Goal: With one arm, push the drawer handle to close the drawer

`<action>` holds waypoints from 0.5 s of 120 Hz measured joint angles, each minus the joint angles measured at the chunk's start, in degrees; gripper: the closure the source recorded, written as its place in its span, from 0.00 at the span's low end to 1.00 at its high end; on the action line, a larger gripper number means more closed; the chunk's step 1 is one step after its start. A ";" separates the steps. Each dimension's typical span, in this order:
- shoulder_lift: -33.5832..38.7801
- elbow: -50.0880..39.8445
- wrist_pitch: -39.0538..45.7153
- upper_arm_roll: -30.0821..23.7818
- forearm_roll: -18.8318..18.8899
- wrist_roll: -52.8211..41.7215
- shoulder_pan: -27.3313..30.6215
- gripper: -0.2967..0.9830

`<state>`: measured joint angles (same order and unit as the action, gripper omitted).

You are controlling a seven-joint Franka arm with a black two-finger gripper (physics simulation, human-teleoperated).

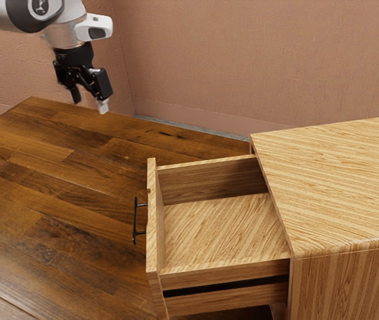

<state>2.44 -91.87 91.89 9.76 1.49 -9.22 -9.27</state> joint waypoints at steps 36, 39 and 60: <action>1.83 -3.33 -1.94 -1.16 -0.30 -0.63 3.30 0.28; 3.55 -5.12 -2.29 -2.34 -0.09 -0.79 3.89 0.33; 20.43 -24.84 -1.42 -5.97 1.72 -3.23 1.15 0.65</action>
<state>22.87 -116.70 90.47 3.80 3.21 -12.45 -8.11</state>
